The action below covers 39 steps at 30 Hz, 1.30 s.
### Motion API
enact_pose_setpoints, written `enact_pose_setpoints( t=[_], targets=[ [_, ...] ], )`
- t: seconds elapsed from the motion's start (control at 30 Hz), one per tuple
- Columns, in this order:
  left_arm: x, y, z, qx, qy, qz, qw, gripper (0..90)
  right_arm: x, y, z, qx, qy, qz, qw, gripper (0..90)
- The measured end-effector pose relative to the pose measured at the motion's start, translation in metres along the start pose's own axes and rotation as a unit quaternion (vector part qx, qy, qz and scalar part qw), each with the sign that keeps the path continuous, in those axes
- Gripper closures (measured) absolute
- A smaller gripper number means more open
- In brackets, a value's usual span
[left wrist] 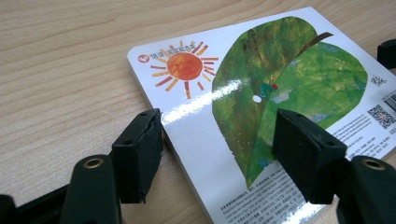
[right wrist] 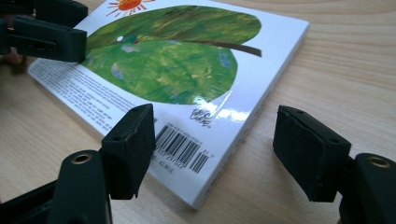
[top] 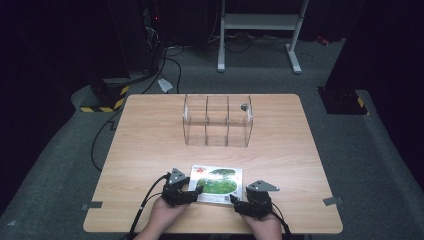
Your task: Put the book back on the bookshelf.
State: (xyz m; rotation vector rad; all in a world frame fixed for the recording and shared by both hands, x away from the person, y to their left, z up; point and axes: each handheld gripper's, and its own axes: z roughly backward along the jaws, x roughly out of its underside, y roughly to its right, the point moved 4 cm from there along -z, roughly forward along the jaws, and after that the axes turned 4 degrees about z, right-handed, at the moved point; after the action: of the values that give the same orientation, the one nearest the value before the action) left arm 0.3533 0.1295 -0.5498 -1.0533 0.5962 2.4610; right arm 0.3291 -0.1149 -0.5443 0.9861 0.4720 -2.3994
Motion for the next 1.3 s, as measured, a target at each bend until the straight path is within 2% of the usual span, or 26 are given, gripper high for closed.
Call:
enact_pose_setpoints(
  t=[0.3,0.37,0.57,0.6,0.63,0.7,0.73,0.8,0.83,0.9,0.93,1.0,1.13,1.2,1.23,1.27,1.3],
  targets=[
    [-0.002,0.002,0.002,0.005,0.007,0.000,1.0000,34.2,0.004,-0.007,-0.001,-0.022,-0.001,-0.002,0.9997,30.2],
    [-0.003,0.003,0.003,0.003,0.010,-0.001,0.9999,34.3,0.003,-0.008,-0.001,-0.020,-0.001,0.004,0.9998,29.9],
    [-0.004,0.005,0.007,0.008,0.018,0.003,0.9998,34.9,0.002,-0.009,-0.003,-0.013,0.002,0.000,0.9999,29.5],
    [-0.005,0.004,0.008,0.010,0.018,-0.002,0.9998,35.0,0.002,-0.009,-0.003,-0.012,0.002,-0.001,0.9999,29.5],
    [-0.005,0.008,0.009,0.040,0.022,0.004,0.9989,38.9,0.001,-0.008,-0.004,-0.013,0.003,0.006,0.9999,29.5],
    [-0.004,0.011,0.009,0.041,0.022,0.001,0.9989,38.1,0.001,-0.008,-0.004,-0.014,0.001,0.004,0.9999,29.6],
    [-0.004,0.014,0.009,0.036,0.022,-0.011,0.9990,38.0,0.001,-0.008,-0.004,-0.014,0.002,0.006,0.9999,29.5],
    [-0.004,0.015,0.009,0.015,0.026,-0.024,0.9992,36.1,0.000,-0.008,-0.004,-0.014,0.003,0.005,0.9999,29.5],
    [-0.004,0.011,0.009,0.002,0.025,-0.020,0.9995,35.7,0.000,-0.008,-0.004,-0.014,0.003,0.006,0.9999,29.3],
    [-0.003,0.007,0.009,-0.005,0.022,-0.017,0.9996,35.3,0.001,-0.009,-0.004,-0.014,0.001,0.005,0.9999,28.6],
    [-0.002,0.004,0.008,-0.006,0.017,0.002,0.9998,35.0,0.002,-0.009,-0.001,-0.009,-0.001,0.003,1.0000,28.0],
    [0.000,0.000,0.005,0.004,0.008,0.022,0.9997,34.9,0.003,-0.010,0.001,-0.012,-0.001,0.007,0.9999,28.1],
    [0.001,0.003,0.003,0.000,0.007,0.019,0.9998,34.3,0.005,-0.011,0.003,-0.022,-0.004,0.007,0.9997,28.0],
    [0.000,0.003,0.003,0.000,0.007,0.024,0.9997,35.0,0.006,-0.012,0.002,-0.027,-0.007,0.002,0.9996,26.6],
    [0.000,0.003,0.004,-0.001,0.007,0.024,0.9997,35.5,0.006,-0.013,0.002,-0.025,-0.008,0.001,0.9997,26.4],
    [0.000,0.003,0.004,0.002,0.009,0.031,0.9995,36.1,0.005,-0.013,0.001,-0.015,-0.006,0.013,0.9998,29.2],
    [0.000,0.003,0.004,0.002,0.009,0.031,0.9995,36.1,0.005,-0.013,0.001,-0.015,-0.006,0.013,0.9998,29.2]
  ],
)
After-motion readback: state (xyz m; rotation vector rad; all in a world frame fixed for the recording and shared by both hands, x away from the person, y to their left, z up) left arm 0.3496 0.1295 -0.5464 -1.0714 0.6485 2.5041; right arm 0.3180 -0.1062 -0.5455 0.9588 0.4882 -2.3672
